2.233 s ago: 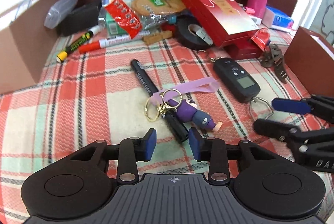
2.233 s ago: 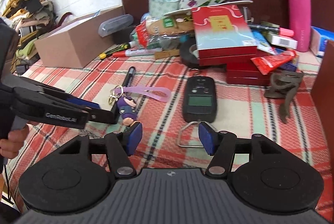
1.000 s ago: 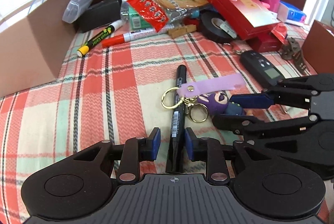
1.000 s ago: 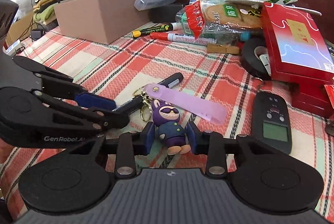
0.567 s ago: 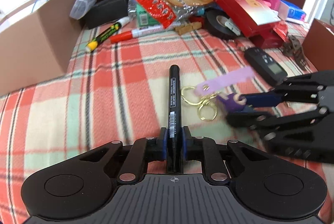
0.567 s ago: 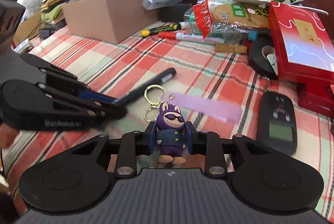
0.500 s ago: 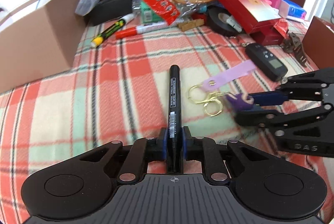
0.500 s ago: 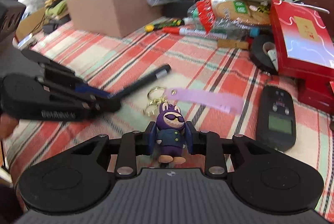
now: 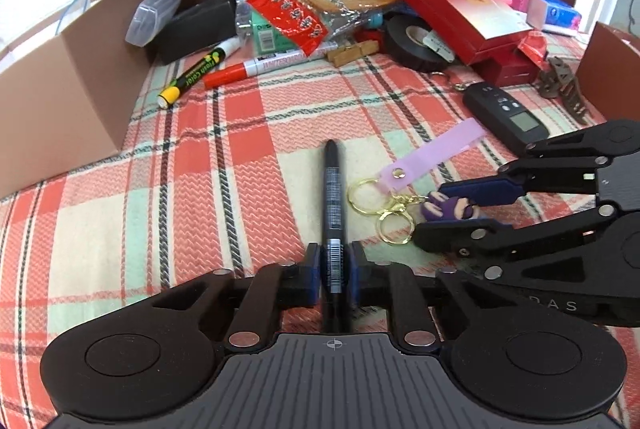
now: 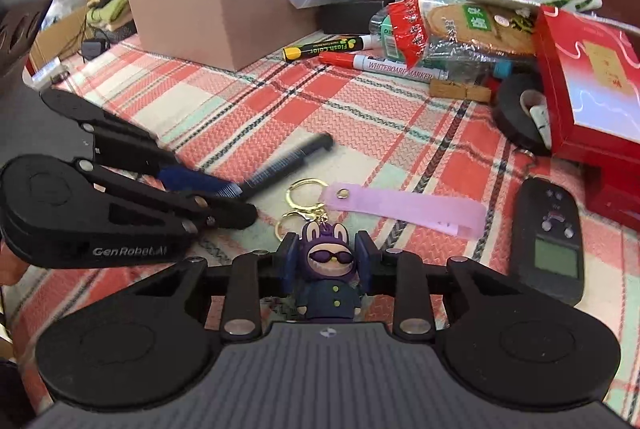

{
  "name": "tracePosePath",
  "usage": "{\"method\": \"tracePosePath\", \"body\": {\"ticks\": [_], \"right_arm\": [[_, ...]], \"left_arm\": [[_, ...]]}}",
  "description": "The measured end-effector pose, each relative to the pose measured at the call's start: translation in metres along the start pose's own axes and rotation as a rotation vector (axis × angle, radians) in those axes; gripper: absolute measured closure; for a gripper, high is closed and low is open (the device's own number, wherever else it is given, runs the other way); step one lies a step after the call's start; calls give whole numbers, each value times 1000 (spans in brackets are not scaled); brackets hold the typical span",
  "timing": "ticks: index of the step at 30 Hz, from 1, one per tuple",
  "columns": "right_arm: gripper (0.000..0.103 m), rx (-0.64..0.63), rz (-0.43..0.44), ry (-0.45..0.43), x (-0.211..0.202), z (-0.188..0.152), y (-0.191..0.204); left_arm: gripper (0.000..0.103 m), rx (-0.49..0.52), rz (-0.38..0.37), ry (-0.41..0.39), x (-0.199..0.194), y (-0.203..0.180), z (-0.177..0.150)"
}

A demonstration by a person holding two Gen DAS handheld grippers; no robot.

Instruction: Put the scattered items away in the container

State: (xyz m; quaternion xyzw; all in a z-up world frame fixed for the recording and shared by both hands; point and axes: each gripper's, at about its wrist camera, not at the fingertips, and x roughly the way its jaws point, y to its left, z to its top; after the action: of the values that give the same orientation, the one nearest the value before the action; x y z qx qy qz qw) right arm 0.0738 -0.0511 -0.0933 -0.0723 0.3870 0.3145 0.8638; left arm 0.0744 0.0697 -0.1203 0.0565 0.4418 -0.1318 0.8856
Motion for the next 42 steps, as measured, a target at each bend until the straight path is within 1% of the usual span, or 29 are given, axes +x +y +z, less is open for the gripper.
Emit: {"method": "tracePosePath", "body": {"ticks": [5,8,11,14,17,20,23,28,32,34,37,39,40,42], "right_arm": [[70,78,91,-5,-8,-3,1],[70,112,138,-15,-14,-3,4],[70,149,207,-44,-23,4,6],[70,159,259,-77,-32,15,10],[70,141,290,-111,-42,31,17],[70,90,299,-142,-51,49,28],[70,26,291,-166,-56,69,42],[70,-68,285,-202,-58,112,64],[70,-124,285,-231,-54,149,81],[70,-152,285,-245,-53,168,89],[70,-194,285,-266,-50,196,102],[69,-222,285,-280,-48,214,110],[69,-232,284,-287,-47,223,114],[69,-242,283,-298,-42,240,119]], "left_arm": [[94,-38,-41,-9,-13,1,-9],[94,-58,-48,-32,-25,3,-12],[94,-84,-67,-70,-43,9,-12],[94,-83,-47,-121,-62,14,-8],[94,-79,-23,-172,-82,19,-3],[94,-76,1,-224,-102,24,1],[93,-67,42,-270,-117,31,9],[93,-96,84,-334,-140,56,25],[93,-135,100,-364,-152,83,40],[93,-145,122,-376,-155,94,49],[93,-146,114,-409,-165,111,65],[93,-129,141,-432,-171,117,77],[92,-115,167,-438,-173,119,84],[92,-112,173,-445,-177,129,96]]}}
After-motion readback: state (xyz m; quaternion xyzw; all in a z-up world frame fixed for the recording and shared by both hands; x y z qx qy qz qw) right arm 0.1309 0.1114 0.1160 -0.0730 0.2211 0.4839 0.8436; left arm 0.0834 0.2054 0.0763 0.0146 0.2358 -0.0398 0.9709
